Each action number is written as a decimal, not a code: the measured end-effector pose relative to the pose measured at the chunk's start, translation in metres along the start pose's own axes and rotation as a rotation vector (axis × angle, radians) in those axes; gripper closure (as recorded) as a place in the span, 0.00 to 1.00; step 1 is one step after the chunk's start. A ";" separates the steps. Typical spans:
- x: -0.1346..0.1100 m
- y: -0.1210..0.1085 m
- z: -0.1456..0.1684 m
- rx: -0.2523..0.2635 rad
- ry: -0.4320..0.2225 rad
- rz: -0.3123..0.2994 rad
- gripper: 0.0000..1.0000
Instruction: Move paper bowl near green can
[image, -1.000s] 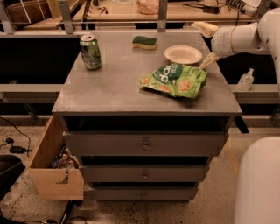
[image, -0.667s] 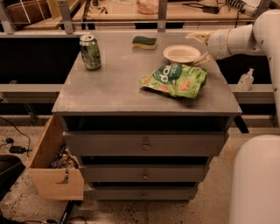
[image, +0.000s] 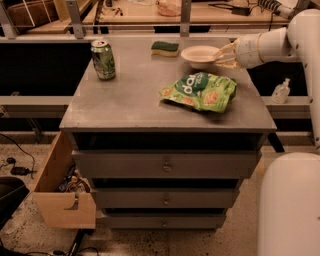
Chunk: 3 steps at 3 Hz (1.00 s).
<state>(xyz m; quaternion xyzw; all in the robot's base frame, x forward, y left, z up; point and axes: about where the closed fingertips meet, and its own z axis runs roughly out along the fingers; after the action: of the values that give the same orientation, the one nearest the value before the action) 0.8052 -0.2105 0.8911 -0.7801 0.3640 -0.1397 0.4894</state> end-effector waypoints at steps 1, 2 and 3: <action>-0.001 -0.001 -0.002 -0.006 0.000 -0.003 1.00; -0.001 -0.001 -0.002 -0.006 0.000 -0.003 1.00; -0.003 -0.005 -0.001 -0.017 0.008 -0.009 1.00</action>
Offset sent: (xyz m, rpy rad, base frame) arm -0.0015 -0.0008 0.0018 -0.0054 0.0015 0.0017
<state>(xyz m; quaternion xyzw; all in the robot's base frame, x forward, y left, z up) 0.8049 -0.2081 0.8966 -0.7852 0.3638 -0.1420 0.4806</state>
